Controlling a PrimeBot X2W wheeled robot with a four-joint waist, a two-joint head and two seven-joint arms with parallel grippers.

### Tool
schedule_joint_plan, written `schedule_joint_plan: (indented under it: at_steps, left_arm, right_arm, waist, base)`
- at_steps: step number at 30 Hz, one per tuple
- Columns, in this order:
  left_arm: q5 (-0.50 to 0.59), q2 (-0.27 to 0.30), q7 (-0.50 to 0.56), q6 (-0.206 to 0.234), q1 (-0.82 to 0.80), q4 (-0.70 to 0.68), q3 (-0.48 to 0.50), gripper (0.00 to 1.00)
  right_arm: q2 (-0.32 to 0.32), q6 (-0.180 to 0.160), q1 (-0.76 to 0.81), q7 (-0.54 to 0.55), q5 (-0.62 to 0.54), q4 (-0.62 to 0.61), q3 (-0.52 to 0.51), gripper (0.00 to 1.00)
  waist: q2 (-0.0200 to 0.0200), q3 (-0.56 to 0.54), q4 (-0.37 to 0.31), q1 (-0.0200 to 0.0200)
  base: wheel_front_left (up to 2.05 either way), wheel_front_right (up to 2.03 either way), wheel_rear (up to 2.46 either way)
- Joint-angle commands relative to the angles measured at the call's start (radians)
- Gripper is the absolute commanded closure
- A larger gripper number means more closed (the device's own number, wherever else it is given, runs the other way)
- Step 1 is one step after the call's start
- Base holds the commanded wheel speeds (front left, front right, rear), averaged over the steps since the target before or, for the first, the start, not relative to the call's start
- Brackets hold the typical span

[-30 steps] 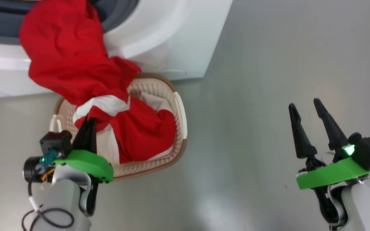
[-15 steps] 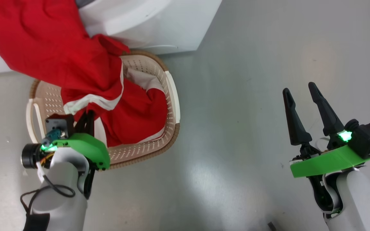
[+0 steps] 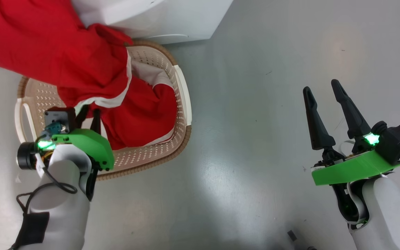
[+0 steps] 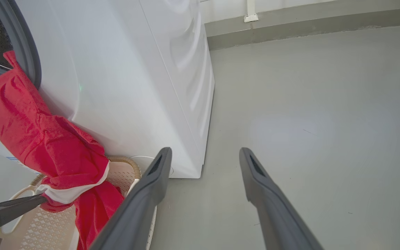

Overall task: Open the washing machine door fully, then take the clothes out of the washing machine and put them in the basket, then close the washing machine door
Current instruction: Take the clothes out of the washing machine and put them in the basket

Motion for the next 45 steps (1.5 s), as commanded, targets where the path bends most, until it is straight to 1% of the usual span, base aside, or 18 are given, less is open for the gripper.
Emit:
schedule_joint_plan:
  at_steps: [1, 2, 8, 13, 17, 18, 32, 36, 45]
  left_arm:
    - [0.000, 0.038, -0.005, 0.007, 0.011, -0.005, 0.021, 0.13]
    - [-0.003, 0.037, -0.005, 0.008, 0.009, -0.004, 0.024, 0.00]
    - [-0.022, 0.034, -0.005, -0.001, 0.018, -0.035, 0.039, 0.00]
    - [-0.042, 0.028, -0.005, -0.013, 0.045, -0.109, 0.059, 0.00]
    - [-0.055, 0.023, -0.005, -0.021, 0.080, -0.196, 0.080, 0.00]
    - [-0.055, 0.023, -0.005, -0.021, 0.080, -0.196, 0.080, 0.00]
    - [-0.040, 0.011, -0.005, -0.034, 0.294, -0.580, 0.119, 0.00]
    - [-0.065, 0.011, -0.005, -0.035, 0.364, -0.677, 0.118, 0.00]
    - [-0.086, 0.010, -0.005, -0.008, 0.506, -0.872, 0.121, 0.00]
  right_arm:
    - [-0.001, 0.005, 0.010, -0.006, -0.012, -0.018, 0.022, 0.00]
    - [-0.001, 0.005, 0.010, -0.006, -0.012, -0.018, 0.020, 0.00]
    - [-0.002, 0.005, 0.012, -0.006, -0.013, -0.016, 0.013, 0.00]
    - [-0.006, 0.005, 0.010, -0.006, -0.016, -0.016, 0.013, 0.00]
    - [-0.009, 0.005, 0.012, -0.006, -0.017, -0.016, 0.010, 0.00]
    - [-0.009, 0.005, 0.012, -0.006, -0.017, -0.016, 0.010, 0.00]
    - [-0.025, 0.005, 0.028, -0.006, -0.016, -0.013, 0.004, 0.00]
    - [-0.029, 0.005, 0.035, -0.006, -0.014, -0.011, 0.004, 0.00]
    - [-0.031, 0.005, 0.046, -0.006, -0.015, -0.009, 0.008, 0.00]
  waist:
    - [0.0000, -0.002, 0.000, 0.0000]
    - [0.0000, -0.004, 0.001, 0.0000]
    - [0.0000, -0.014, 0.010, 0.0000]
    - [0.0000, -0.018, 0.023, 0.0000]
    - [0.0000, -0.025, 0.032, 0.0000]
    - [0.0000, -0.025, 0.032, 0.0000]
    - [0.0000, -0.069, 0.060, 0.0000]
    - [0.0000, -0.080, 0.065, 0.0000]
    - [0.0000, -0.101, 0.064, 0.0000]
  base:
    - [0.00, 0.00, 0.00]
    - [0.00, 0.00, 0.00]
    - [0.00, 0.00, 0.00]
    - [0.00, 0.00, 0.00]
    - [0.00, 0.00, 0.00]
    - [0.00, 0.00, 0.00]
    - [0.00, 0.00, 0.00]
    - [0.00, 0.00, 0.00]
    - [0.00, 0.00, 0.00]
